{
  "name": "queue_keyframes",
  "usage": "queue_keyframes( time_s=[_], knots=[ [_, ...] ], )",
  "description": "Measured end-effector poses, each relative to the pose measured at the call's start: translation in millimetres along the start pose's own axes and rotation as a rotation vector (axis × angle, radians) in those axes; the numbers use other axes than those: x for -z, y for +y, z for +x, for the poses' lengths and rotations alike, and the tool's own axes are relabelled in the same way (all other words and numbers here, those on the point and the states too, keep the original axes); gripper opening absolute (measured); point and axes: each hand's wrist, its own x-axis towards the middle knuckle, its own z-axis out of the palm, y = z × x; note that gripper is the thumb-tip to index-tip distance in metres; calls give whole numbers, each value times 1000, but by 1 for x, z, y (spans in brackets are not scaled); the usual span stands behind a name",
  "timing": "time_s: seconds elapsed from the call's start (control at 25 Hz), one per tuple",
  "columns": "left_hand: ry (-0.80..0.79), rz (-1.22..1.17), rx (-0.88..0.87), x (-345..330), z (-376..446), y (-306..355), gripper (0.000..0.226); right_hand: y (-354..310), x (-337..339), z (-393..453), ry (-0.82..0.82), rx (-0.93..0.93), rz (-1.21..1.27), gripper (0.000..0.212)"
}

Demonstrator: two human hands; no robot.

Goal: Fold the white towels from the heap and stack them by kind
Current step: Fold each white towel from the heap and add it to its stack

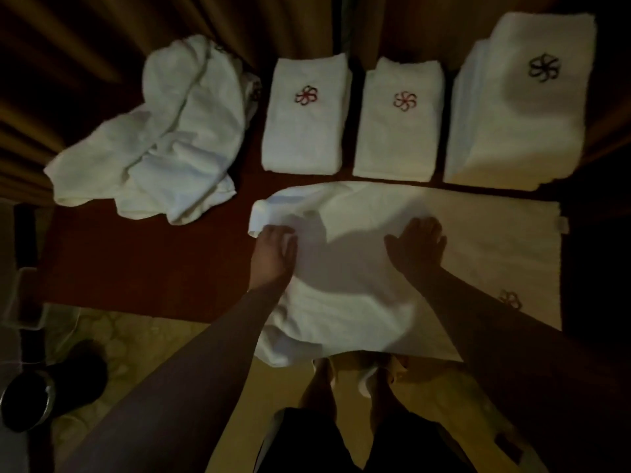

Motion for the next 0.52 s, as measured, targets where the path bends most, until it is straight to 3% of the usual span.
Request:
queue_keyframes(
  time_s=[0.08, 0.16, 0.24, 0.36, 0.52],
  knots=[
    [194, -135, 382, 11, 14, -7, 27, -30, -2, -1, 91, 113, 5, 50],
    [103, -219, 773, 18, 31, -23, 37, -64, -11, -10, 86, 300, 53, 39],
    [-2, -396, 1019, 27, 52, -36, 43, -99, -27, -21, 30, 394, 113, 38],
    [-34, -561, 1125, 41, 73, -37, 41, -133, -46, -32, -13, 350, 161, 34],
    [-259, -400, 1008, 40, 85, -39, 35, -147, -55, -32, 28, 337, 45, 31]
  ],
)
